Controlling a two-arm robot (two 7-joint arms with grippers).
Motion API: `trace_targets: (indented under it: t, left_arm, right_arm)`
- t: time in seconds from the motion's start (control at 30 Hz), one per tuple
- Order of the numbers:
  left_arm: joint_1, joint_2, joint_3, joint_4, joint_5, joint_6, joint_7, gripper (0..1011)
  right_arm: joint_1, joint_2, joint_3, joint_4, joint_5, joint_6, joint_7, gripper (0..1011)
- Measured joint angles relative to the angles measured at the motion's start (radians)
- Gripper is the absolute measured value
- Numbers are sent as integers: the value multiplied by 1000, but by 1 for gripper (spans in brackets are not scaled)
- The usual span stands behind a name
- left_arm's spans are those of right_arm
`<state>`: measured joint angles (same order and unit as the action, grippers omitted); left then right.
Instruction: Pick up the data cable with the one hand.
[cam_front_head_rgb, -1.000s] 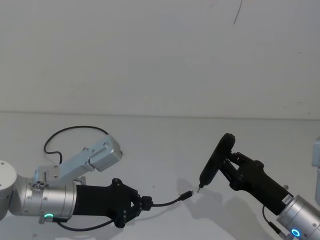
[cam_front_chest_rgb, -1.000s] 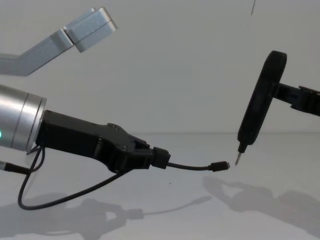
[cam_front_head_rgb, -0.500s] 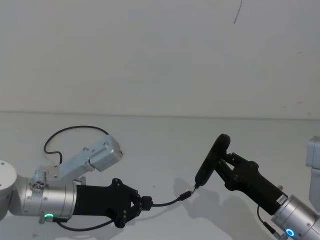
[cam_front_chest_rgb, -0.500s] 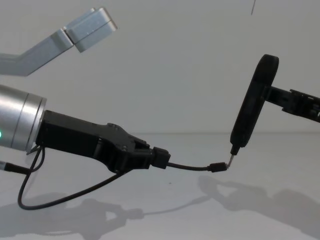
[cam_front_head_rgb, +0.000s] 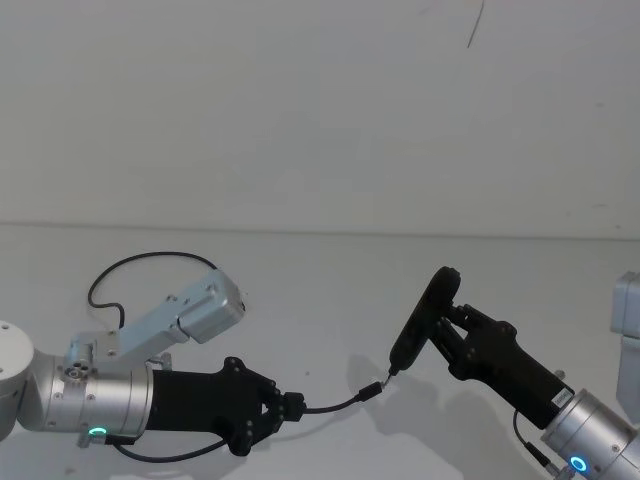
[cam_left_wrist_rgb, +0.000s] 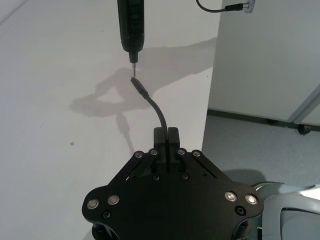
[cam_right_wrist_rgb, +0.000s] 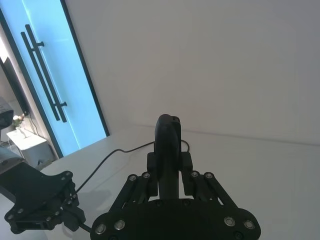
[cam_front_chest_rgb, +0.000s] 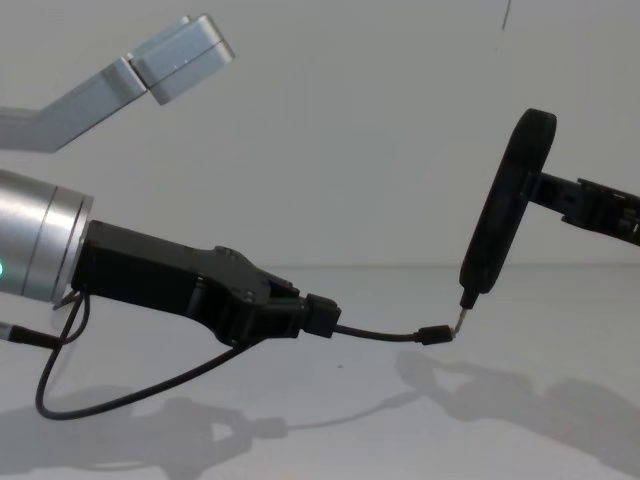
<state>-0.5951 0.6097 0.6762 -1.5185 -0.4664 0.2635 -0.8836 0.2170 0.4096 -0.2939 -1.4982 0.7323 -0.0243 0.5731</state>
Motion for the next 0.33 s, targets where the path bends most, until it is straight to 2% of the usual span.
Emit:
trace_targets:
  t: [0.33]
  left_arm:
    - [0, 0, 0, 0, 0, 0, 0, 39]
  right_arm:
    - [1, 1, -2, 1, 1, -1, -3, 269]
